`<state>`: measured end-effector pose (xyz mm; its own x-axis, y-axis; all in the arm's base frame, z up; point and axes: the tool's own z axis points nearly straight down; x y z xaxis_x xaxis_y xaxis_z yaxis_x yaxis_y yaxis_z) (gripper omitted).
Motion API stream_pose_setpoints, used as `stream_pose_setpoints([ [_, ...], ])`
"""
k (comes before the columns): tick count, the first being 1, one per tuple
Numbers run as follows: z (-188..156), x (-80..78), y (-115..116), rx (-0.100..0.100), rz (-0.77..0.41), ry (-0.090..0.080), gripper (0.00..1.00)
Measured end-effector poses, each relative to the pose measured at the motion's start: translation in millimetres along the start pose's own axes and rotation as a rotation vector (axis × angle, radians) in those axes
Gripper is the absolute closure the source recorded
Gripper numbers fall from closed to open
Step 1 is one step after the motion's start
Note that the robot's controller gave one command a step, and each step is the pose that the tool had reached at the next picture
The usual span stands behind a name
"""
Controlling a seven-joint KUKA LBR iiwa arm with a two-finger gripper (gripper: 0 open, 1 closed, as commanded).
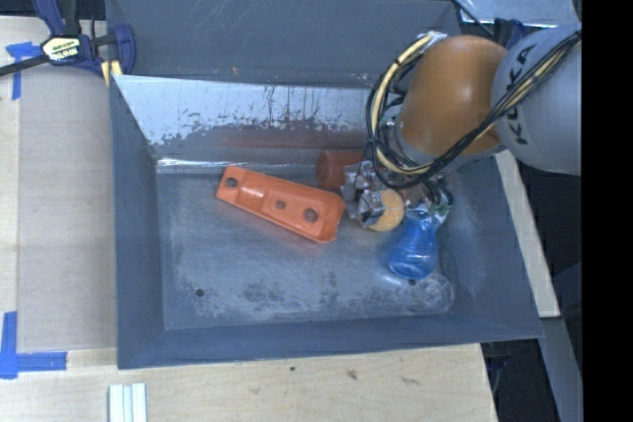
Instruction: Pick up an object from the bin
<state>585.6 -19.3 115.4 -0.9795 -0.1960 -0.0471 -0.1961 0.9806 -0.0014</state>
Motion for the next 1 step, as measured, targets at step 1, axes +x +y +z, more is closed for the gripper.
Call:
stream_pose_setpoints([
  [1,0.2,0.5,0.2,0.0,-0.001,0.001,0.0],
])
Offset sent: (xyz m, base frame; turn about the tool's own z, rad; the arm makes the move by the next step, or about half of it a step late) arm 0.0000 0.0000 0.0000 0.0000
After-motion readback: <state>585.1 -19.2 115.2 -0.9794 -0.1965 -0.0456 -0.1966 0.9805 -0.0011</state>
